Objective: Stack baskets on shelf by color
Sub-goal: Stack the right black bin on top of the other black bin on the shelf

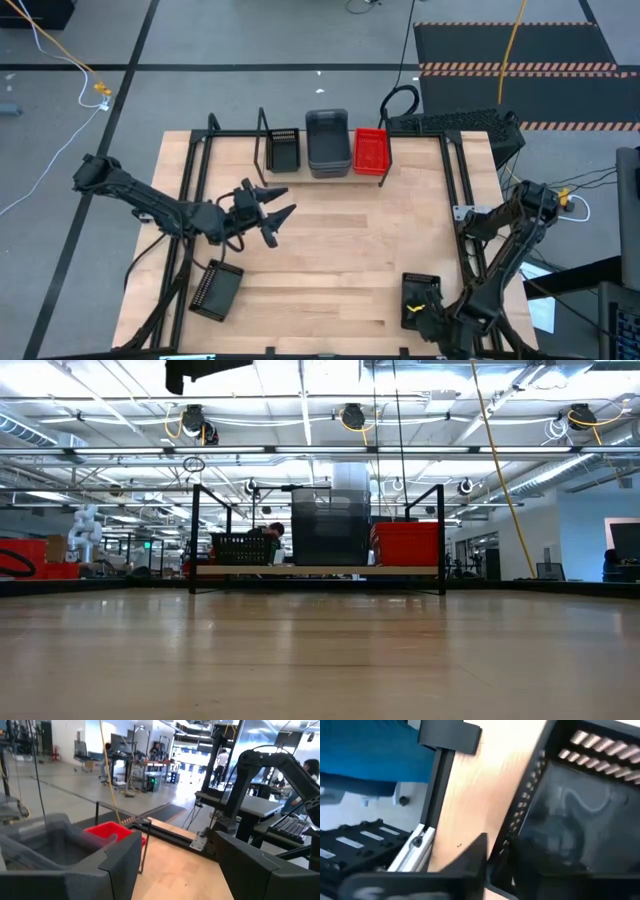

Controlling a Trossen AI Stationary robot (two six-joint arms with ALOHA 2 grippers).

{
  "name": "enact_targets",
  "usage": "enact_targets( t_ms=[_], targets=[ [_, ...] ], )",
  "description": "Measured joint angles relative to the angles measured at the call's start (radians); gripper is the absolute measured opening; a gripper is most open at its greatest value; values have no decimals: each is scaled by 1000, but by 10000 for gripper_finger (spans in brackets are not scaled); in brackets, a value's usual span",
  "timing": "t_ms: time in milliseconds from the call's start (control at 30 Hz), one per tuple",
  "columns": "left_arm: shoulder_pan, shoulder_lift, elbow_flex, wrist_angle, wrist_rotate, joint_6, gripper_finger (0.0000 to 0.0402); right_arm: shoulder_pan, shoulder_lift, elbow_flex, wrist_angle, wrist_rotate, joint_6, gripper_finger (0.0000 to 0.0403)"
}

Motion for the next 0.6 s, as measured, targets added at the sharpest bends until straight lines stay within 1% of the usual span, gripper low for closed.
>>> enact_targets(
  t_ms=[67, 100, 133, 200, 300, 367, 467, 533, 600],
  targets=[
    [-3, 0, 0, -23, 0, -42, 250, -21, 0, 0, -1, -30, -50, 30],
    [-5, 0, 0, -32, -1, -56, 250, -31, 0, 0, 4, -47, -81, 17],
    [-8, 0, 0, -38, -1, -62, 250, -39, 0, 0, 7, -56, -102, 12],
    [-14, 0, 0, -41, -2, -63, 250, -55, 0, 0, 5, -76, -128, 17],
    [-22, -3, 0, -43, -36, -55, 250, -87, -5, 0, 26, -129, -189, 20],
    [-26, -20, 0, -46, -65, -15, 250, -122, -23, -1, 77, -179, -265, 11],
    [-26, -68, 0, -45, -100, 98, 250, -208, -79, -1, 182, -239, -398, 7],
    [-26, -110, 0, -45, -132, 170, 250, -291, -124, -1, 235, -247, -493, 7],
    [-26, -154, 0, -44, -161, 244, 250, -392, -160, 0, 263, -299, -586, 6]
  ],
)
